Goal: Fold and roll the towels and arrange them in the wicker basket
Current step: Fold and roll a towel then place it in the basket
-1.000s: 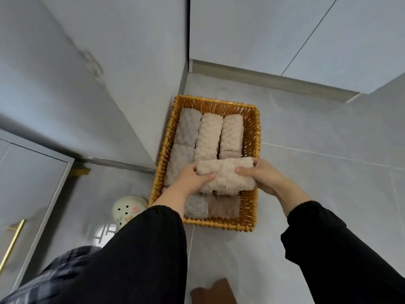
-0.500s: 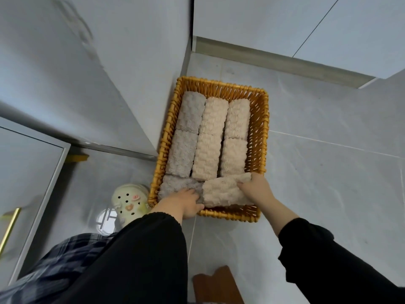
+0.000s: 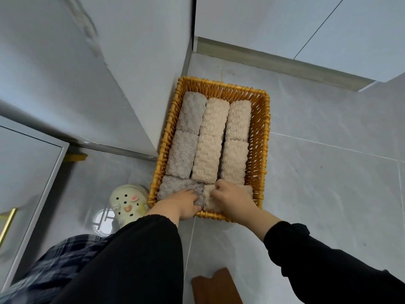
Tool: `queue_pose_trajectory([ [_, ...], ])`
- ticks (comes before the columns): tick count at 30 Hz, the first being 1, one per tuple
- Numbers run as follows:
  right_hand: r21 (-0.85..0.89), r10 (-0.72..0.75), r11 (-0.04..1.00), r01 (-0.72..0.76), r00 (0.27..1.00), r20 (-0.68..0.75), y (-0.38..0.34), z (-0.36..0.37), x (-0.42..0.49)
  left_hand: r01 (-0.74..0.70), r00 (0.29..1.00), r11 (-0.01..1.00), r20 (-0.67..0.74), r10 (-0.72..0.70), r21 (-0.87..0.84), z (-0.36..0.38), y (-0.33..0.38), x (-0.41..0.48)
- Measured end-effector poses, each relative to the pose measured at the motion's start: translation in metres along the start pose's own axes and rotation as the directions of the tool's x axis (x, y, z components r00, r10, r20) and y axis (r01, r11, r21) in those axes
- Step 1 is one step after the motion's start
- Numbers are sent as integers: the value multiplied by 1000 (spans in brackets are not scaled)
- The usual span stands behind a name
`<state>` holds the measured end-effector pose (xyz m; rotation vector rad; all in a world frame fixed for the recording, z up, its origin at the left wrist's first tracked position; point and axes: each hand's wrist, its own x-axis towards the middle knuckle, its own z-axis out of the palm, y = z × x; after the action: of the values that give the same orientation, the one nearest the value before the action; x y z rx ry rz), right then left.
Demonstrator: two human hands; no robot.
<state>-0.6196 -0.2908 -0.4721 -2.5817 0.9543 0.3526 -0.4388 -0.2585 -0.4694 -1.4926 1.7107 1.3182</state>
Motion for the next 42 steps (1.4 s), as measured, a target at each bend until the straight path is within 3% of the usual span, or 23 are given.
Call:
queue_pose_trajectory([
  [3, 37, -25, 999, 22, 997, 71, 5, 3, 10, -3, 1000, 1000, -3, 3, 1, 1, -2, 0],
  [8, -1, 169, 985, -171, 969, 180, 8, 14, 23, 6, 1000, 999, 7, -6, 37, 5, -2, 2],
  [10, 35, 182, 980, -194, 961, 208, 7, 19, 25, 14, 1000, 999, 11, -14, 46, 6, -2, 3],
  [13, 5, 180, 983, -185, 965, 193, 11, 8, 22, 13, 1000, 999, 21, -14, 38, 6, -2, 3],
  [15, -77, 276, 961, -266, 941, 194, 19, -1, 19, 15, 1000, 999, 26, -16, 36, 5, -2, 4],
  [18, -235, 319, 943, -234, 837, 444, 23, -1, 11, 10, 999, 999, 32, -11, 38, 3, 1, 3],
  [20, -250, 252, 959, -133, 803, 540, 21, 0, 9, 13, 999, 1000, 40, -14, 24, 1, 2, 4],
  [22, -218, 250, 964, -150, 788, 563, 20, -6, 14, 18, 1000, 1000, 23, -17, -20, 0, 2, 5],
  [23, -183, 293, 956, -231, 805, 515, 21, -9, 18, 22, 999, 998, -33, -24, -64, 0, 1, 5],
  [25, -59, 397, 918, -393, 899, 183, 24, -14, 24, 39, 970, 981, -230, -83, -192, -6, 1, 5],
  [26, -28, 399, 916, -400, 916, -37, 26, -16, 29, 37, 937, 970, -329, -118, -240, -12, 2, 4],
  [28, -72, 325, 936, -344, 926, -192, 34, -8, 36, 13, 870, 967, -474, -137, -255, -26, 5, 1],
  [31, -111, 309, 945, -308, 951, -11, 46, 2, 41, -56, 786, 970, -610, -103, -237, -38, 6, 1],
  [34, -141, 393, 916, -376, 911, 128, 55, 8, 41, -65, 750, 988, -659, -46, -143, -39, 3, 5],
  [36, -87, 409, 910, -405, 912, 37, 51, 6, 43, -37, 747, 994, -663, -40, -102, -38, 1, 7],
  [39, -5, 328, 941, -339, 915, -235, 34, -2, 53, 58, 806, 987, -576, -135, -150, -37, -3, 10],
  [42, -6, 249, 966, -257, 941, -228, 14, -9, 67, 148, 871, 969, -439, -222, -196, -38, -5, 13],
])
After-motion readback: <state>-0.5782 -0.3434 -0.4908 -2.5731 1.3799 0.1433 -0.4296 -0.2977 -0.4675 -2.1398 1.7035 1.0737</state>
